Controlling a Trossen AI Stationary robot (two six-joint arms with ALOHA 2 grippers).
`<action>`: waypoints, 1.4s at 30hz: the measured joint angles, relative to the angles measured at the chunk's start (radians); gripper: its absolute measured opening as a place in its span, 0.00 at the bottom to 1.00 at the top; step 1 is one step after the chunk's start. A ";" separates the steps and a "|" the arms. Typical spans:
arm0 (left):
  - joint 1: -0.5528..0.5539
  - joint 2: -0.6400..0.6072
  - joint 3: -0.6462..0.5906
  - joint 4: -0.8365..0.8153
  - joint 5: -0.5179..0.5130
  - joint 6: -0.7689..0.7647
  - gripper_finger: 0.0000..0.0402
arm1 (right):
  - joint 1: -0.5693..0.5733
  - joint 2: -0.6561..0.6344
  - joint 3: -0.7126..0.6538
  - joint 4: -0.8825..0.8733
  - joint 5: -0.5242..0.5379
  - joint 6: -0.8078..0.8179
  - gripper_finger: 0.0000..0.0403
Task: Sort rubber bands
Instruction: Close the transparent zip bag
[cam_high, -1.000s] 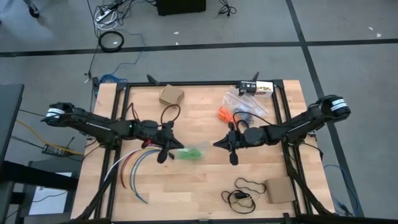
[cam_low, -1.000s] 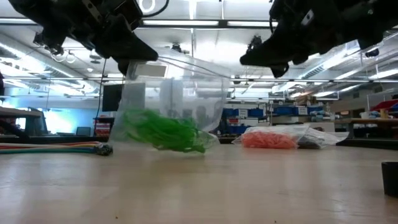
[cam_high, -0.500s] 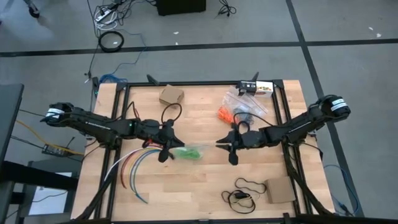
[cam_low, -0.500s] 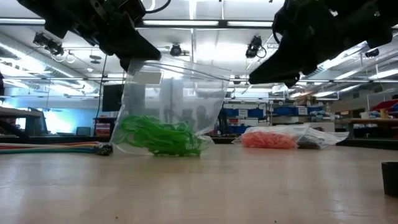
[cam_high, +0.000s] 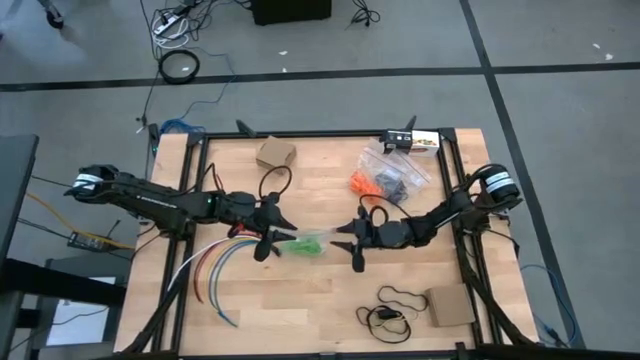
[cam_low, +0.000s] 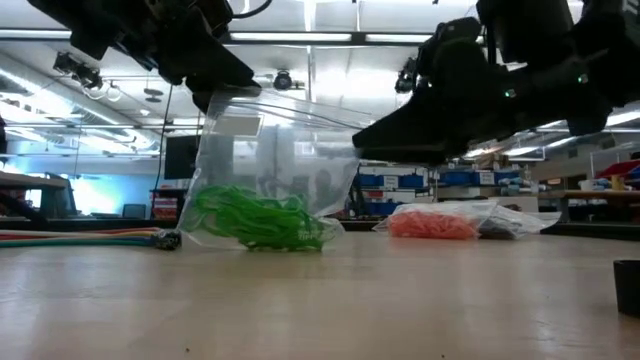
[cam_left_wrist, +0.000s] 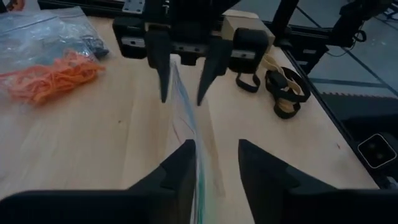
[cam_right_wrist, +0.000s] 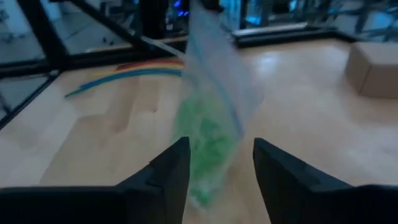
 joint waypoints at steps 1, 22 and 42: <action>0.000 0.000 0.007 -0.002 0.000 0.003 0.32 | 0.000 0.003 0.000 0.009 0.018 -0.007 0.40; 0.046 0.230 0.349 -0.283 0.092 0.192 0.57 | -0.016 -0.018 0.007 0.052 -0.025 -0.081 0.03; 0.125 0.615 0.786 -0.782 0.177 0.354 0.52 | -0.007 -0.018 0.066 -0.023 -0.020 -0.142 0.00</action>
